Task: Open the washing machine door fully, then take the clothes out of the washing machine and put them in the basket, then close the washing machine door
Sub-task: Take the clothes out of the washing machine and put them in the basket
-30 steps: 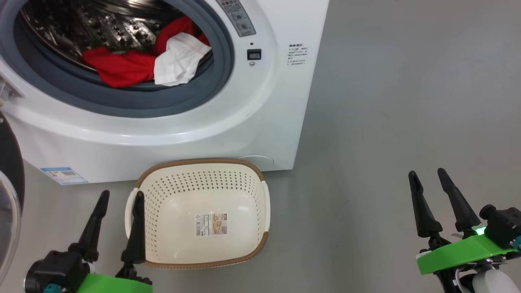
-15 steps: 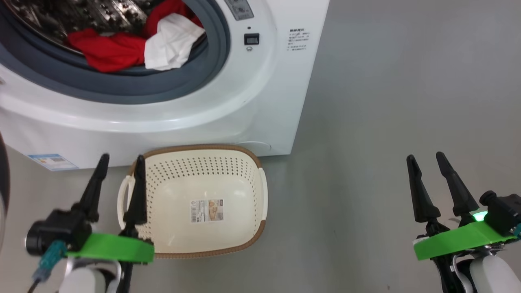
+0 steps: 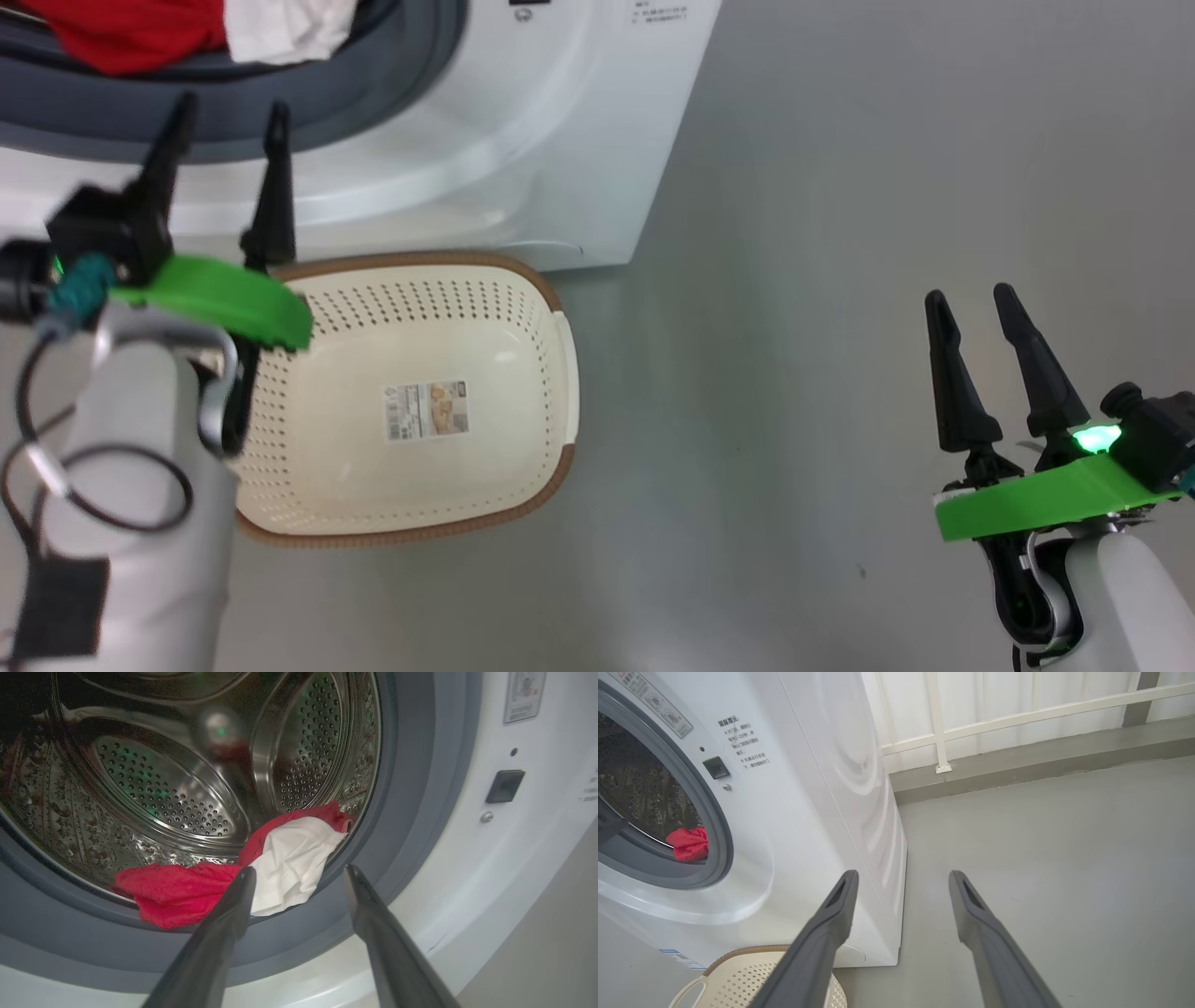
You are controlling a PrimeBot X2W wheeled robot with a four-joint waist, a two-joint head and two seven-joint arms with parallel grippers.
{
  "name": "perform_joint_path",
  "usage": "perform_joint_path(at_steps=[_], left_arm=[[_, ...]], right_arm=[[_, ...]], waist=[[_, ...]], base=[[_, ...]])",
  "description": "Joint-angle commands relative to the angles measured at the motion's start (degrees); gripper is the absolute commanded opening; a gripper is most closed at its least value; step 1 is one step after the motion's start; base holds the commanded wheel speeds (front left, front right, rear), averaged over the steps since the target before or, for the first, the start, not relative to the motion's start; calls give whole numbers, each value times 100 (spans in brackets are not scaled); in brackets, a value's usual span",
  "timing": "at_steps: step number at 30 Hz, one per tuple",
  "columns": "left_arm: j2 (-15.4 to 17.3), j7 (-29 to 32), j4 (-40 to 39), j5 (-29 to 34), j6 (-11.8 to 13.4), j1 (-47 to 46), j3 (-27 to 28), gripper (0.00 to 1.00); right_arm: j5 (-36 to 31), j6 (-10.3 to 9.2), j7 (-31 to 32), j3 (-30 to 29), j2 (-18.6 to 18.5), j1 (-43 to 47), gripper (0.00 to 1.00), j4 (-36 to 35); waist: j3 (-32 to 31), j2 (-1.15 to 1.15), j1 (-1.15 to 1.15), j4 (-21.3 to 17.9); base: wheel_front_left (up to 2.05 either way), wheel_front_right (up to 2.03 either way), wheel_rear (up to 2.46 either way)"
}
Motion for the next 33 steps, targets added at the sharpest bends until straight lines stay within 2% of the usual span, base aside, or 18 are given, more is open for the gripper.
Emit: perform_joint_path(at_steps=[1,7,18,33], left_arm=[[242,-1,71,23,-28,-309,111,100],[446,258,1067,-28,-29,-1451,15,100],[844,485,2391,91,-30,-2863,-399,100],[1085,586,3539,253,-5,-3739,-802,100]], right_arm=[[29,37,-37,110,-8,-101,100,-166],[59,37,-37,133,72,-276,100,-188],[110,37,-37,316,182,-565,100,-232],[142,37,-37,341,230,-721,100,-269]], waist=[[362,0,0,-223],[641,0,0,-381],[1047,0,0,-624],[1443,0,0,-895]], base=[[0,0,0],[0,0,0],[0,0,0],[0,0,0]])
